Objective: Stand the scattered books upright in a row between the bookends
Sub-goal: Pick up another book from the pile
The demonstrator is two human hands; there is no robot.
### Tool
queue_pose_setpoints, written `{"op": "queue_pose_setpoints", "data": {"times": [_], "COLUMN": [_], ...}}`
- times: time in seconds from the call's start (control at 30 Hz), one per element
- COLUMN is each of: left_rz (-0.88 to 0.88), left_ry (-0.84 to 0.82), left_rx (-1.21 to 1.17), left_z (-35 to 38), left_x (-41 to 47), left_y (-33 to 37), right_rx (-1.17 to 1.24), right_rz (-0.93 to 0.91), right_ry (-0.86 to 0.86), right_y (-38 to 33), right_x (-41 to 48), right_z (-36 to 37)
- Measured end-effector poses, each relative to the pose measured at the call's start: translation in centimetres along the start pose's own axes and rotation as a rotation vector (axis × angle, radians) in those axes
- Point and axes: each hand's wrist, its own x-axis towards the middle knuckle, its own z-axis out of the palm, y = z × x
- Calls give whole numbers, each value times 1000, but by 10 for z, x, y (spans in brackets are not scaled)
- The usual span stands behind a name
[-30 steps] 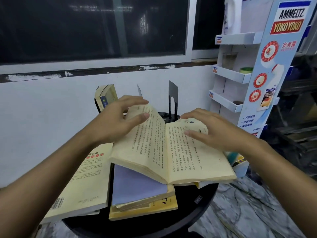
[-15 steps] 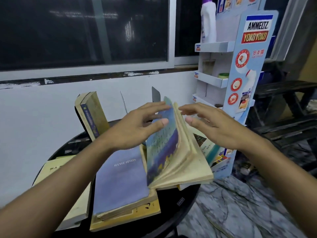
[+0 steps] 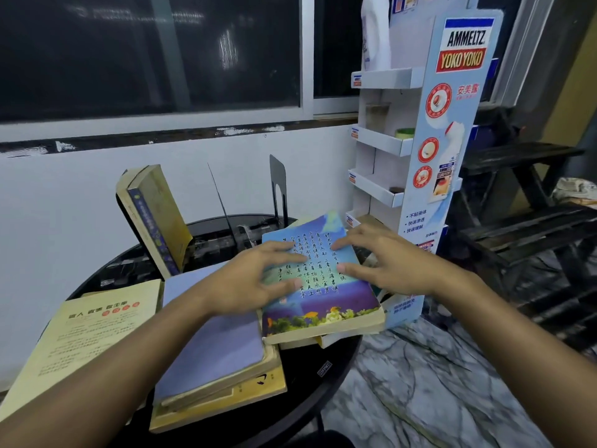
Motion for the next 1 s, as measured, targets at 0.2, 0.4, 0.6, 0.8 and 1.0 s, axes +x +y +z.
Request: {"op": "queue_pose_setpoints", "data": {"times": [0.2, 0.4, 0.6, 0.8, 1.0], "left_rz": [-146, -118, -165, -209, -245], "left_ry": [12, 60, 229, 390, 497], "left_rx": [-10, -6, -262, -434, -616], "left_z": [2, -1, 0, -9, -25], "left_x": [-3, -1, 0, -2, 0], "left_y": [-6, -6, -11, -14, -13], "right_rx": [41, 45, 211, 504, 621], "right_rz": [33, 42, 70, 100, 18], "right_ry": [-25, -7, 32, 105, 291], "right_y": [7, 10, 5, -5, -16], "right_x": [1, 1, 5, 9, 26], "right_z": [6, 10, 13, 5, -1]}}
